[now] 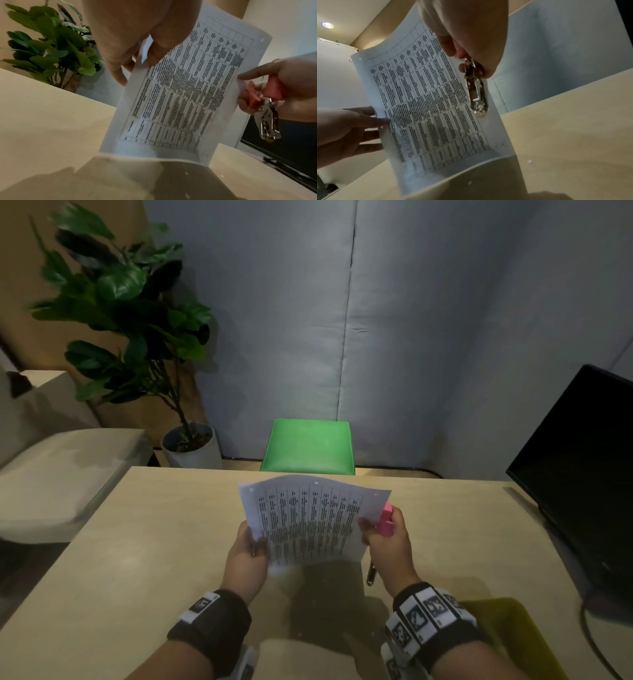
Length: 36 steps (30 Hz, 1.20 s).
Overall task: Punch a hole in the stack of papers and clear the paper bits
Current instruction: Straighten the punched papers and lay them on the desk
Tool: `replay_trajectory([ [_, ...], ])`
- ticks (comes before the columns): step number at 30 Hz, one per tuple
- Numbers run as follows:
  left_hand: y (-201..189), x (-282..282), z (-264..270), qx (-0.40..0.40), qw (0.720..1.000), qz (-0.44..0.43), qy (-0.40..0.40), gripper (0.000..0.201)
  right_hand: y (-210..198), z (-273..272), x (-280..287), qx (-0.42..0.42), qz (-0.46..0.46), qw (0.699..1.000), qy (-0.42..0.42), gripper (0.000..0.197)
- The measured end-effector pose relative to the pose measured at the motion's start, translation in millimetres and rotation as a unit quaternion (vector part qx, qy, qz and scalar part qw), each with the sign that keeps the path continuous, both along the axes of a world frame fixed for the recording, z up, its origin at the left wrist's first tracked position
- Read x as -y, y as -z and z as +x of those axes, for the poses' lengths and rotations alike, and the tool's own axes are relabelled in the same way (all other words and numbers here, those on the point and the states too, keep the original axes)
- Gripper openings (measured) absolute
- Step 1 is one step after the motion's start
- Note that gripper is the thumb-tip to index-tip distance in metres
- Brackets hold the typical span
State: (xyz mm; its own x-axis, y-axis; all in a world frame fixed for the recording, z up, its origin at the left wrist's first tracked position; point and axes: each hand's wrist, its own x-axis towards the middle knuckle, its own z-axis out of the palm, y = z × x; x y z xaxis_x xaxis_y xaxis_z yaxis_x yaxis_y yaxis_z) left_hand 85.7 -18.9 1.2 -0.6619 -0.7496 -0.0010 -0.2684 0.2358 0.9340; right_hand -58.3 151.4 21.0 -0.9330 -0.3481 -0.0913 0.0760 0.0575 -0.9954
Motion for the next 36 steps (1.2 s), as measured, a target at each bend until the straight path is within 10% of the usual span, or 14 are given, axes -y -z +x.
replay_trajectory([
  [17,-13,83,76,-0.036,0.986,0.105,-0.123,0.047,-11,33,111,0.099,0.098,0.972,-0.19,0.023],
  [36,52,214,128,0.174,0.977,0.041,-0.112,0.045,41,107,224,0.098,0.265,0.917,-0.281,0.058],
])
